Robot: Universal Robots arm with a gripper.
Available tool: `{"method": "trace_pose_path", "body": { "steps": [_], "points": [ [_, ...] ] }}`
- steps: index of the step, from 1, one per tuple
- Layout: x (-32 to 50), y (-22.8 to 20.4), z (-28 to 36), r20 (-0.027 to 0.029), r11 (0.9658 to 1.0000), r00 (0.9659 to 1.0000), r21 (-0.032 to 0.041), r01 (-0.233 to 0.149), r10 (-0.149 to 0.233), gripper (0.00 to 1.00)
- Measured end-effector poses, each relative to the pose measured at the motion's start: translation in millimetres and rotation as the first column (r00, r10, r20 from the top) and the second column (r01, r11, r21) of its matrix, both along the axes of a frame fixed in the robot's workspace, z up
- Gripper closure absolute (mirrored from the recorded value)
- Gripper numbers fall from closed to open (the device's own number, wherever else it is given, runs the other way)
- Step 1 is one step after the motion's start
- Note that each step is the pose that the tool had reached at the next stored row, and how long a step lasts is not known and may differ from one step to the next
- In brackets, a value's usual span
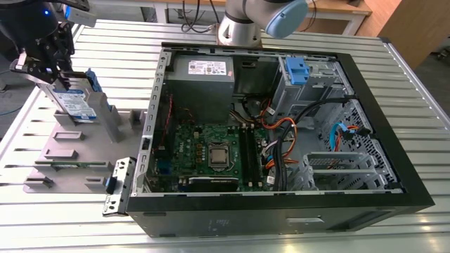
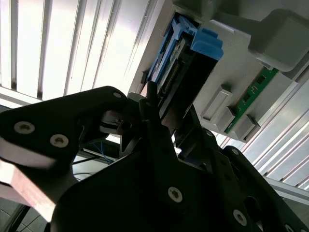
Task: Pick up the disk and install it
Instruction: 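Pick up the disk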
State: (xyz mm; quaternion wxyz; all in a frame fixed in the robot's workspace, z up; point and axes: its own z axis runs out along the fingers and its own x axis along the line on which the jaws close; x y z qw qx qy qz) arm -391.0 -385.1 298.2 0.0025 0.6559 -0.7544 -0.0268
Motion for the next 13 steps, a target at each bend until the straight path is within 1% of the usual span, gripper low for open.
{"method": "trace_pose_path", "body": {
  "steps": [1,10,13],
  "points": [
    [0.0,0.0,0.0,0.0000,1.0000,1.0000,0.0000,0.000,0.000,0.62],
    [0.0,0.0,-0.1,0.0002,1.0000,1.0000,0.0002,0.000,0.000,0.62],
    [0.0,0.0,1.5,0.0000,1.0000,1.0000,0.0000,0.000,0.000,0.62]
  ]
}}
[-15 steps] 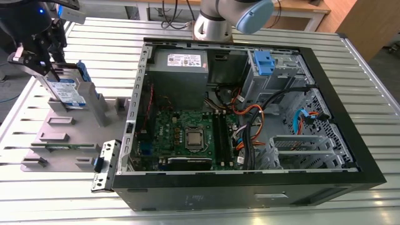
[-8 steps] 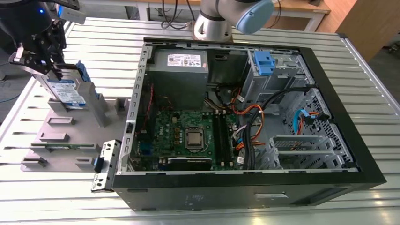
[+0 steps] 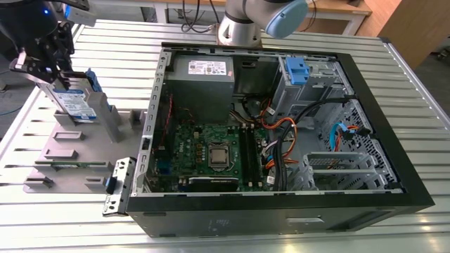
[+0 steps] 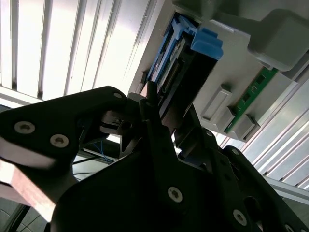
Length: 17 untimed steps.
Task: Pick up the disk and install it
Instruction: 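Pick up the disk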
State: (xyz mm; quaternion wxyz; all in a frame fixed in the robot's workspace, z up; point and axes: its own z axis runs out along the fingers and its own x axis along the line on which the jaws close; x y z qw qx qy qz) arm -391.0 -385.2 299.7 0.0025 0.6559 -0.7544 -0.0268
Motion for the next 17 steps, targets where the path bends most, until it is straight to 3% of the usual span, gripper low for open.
{"method": "trace_pose_path", "body": {
  "steps": [8,17],
  "points": [
    [0.0,0.0,1.0,0.0001,1.0000,1.0000,0.0001,-0.002,0.002,0.62],
    [0.0,0.0,0.8,-0.0001,0.9996,0.9996,0.0000,-0.029,0.029,0.62]
  ]
}}
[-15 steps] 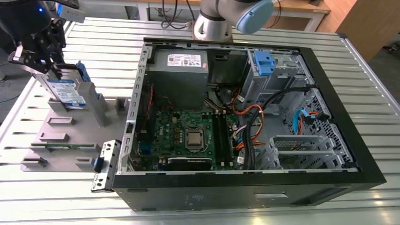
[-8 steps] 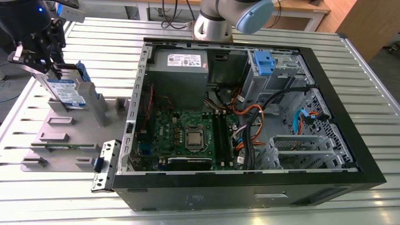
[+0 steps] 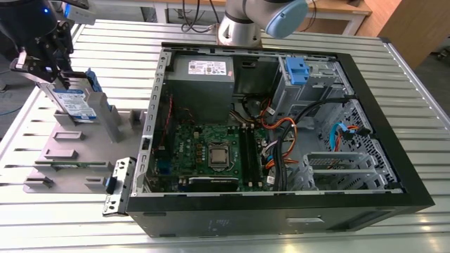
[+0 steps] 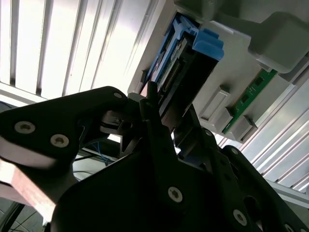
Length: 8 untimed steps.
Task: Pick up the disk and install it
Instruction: 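Pick up the disk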
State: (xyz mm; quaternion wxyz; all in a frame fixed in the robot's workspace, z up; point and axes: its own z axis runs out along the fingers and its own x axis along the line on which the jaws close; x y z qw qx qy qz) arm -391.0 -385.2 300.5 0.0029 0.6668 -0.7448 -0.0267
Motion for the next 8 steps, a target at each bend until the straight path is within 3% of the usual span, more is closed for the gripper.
{"method": "trace_pose_path", "body": {
  "steps": [8],
  "points": [
    [0.0,0.0,-0.1,0.0001,0.9998,0.9998,0.0001,-0.022,0.022,0.62]
  ]
}}
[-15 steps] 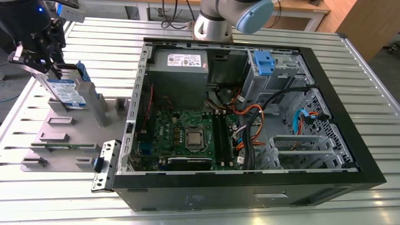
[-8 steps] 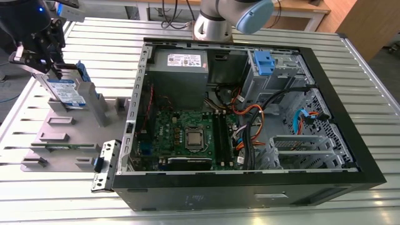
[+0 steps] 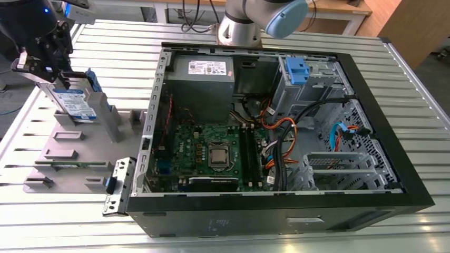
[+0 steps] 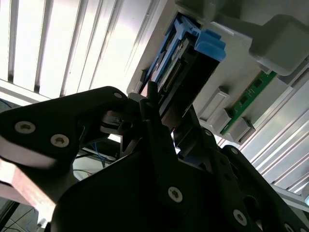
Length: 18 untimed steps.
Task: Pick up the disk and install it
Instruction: 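Pick up the disk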
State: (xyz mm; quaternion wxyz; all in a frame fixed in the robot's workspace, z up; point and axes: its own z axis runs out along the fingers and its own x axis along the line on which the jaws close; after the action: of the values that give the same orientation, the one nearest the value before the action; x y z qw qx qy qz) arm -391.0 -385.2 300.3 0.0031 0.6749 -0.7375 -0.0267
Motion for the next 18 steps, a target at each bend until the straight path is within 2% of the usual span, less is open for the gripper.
{"method": "trace_pose_path", "body": {
  "steps": [18],
  "points": [
    [2.7,0.0,0.7,0.0000,1.0000,1.0000,-0.0001,-0.002,0.002,0.62]
  ]
}}
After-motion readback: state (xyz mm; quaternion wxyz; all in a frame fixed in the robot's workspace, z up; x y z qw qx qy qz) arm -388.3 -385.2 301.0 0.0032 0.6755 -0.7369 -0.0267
